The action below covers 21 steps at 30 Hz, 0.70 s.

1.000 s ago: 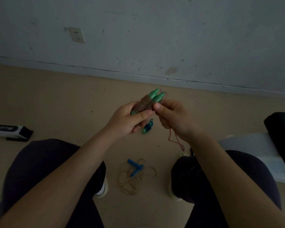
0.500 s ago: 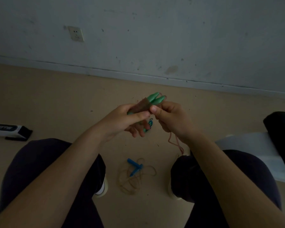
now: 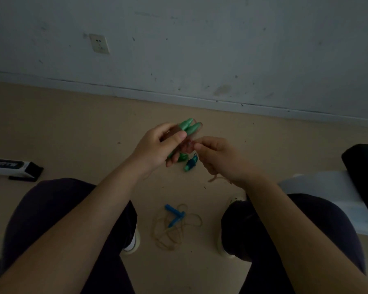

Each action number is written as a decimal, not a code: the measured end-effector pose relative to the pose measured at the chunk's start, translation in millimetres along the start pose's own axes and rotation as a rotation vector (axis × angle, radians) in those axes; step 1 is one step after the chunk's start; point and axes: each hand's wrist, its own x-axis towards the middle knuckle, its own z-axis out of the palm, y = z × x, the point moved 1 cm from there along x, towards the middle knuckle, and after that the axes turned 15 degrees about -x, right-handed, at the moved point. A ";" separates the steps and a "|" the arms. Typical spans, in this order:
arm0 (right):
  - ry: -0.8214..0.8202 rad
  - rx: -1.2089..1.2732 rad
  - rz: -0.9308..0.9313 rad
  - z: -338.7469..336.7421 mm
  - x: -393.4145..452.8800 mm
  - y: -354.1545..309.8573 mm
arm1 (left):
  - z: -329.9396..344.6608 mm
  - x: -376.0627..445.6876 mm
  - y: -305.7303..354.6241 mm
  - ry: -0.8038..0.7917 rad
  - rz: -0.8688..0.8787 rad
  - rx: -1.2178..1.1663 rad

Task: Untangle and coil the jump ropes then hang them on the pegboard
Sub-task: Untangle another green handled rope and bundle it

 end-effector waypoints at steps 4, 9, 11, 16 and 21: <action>0.014 -0.306 -0.026 3.8 0.0 -6.4 | -7.3 4.3 -1.9 0.198 0.031 0.038; 0.090 -0.427 -0.191 -5.3 -7.5 -19.7 | -10.3 2.5 -3.6 0.084 -0.097 0.275; 0.129 -0.450 -0.217 -12.9 -8.8 -20.5 | -7.2 -0.8 -1.7 -0.121 -0.192 0.292; 0.132 -0.483 -0.319 -16.8 -12.2 -22.0 | -1.6 -6.7 10.7 -0.441 -0.378 0.227; 0.145 -0.381 -0.255 -18.7 -8.7 -17.1 | -2.0 -8.5 13.8 -0.501 -0.387 0.183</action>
